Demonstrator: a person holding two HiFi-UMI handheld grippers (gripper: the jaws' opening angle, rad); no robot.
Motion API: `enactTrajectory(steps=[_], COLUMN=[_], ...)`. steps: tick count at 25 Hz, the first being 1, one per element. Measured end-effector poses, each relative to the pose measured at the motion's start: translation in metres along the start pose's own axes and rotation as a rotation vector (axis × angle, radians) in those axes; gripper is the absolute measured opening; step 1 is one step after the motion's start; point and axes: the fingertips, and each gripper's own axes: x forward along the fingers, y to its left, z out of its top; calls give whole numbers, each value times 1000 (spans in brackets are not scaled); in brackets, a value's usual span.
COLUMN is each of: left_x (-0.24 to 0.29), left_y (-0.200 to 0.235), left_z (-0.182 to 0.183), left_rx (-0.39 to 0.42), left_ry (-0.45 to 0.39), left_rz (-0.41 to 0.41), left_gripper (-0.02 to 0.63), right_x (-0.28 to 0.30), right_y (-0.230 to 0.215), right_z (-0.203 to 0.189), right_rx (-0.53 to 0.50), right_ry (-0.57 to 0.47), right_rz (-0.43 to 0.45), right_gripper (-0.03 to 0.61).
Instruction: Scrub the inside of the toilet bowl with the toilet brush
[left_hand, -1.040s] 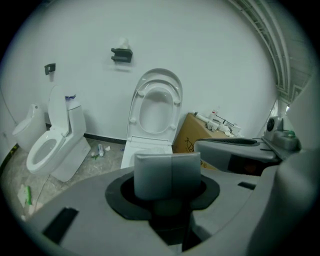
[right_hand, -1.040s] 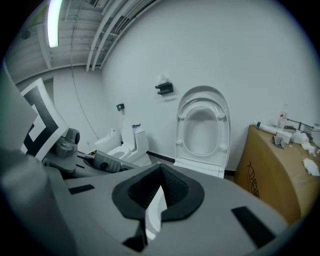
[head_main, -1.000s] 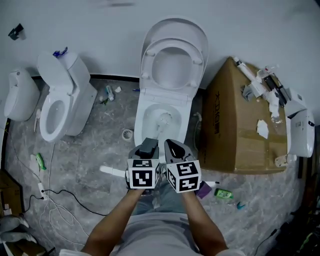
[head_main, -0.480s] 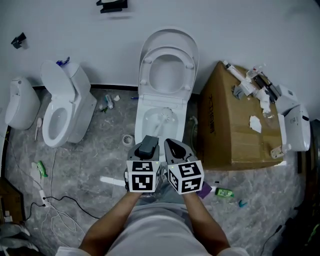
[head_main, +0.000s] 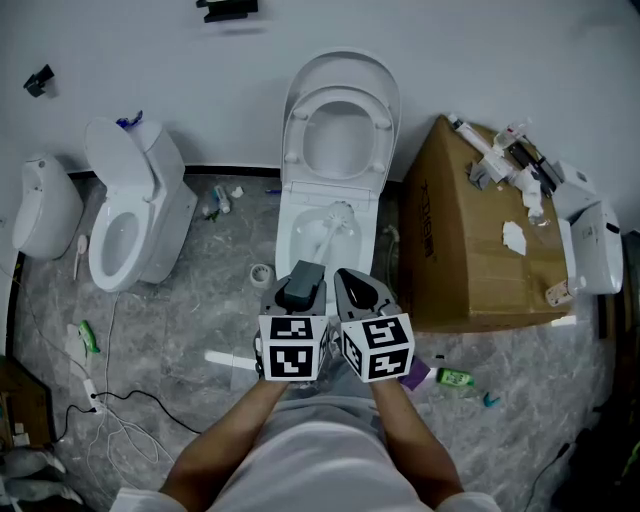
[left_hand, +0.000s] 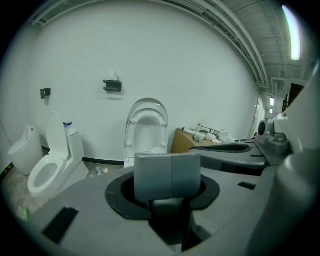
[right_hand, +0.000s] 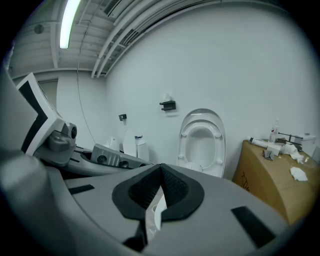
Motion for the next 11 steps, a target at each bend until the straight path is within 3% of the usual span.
enactTrajectory(steps=[11], left_x=[-3], left_y=[3], left_z=[-2], left_rx=[-9], left_ry=[-9], left_rz=[6], left_gripper=[156], right_x=[-2], right_y=[1], right_z=[1], right_rx=[-13], right_ry=[-13], right_rz=[-19], right_gripper=[2])
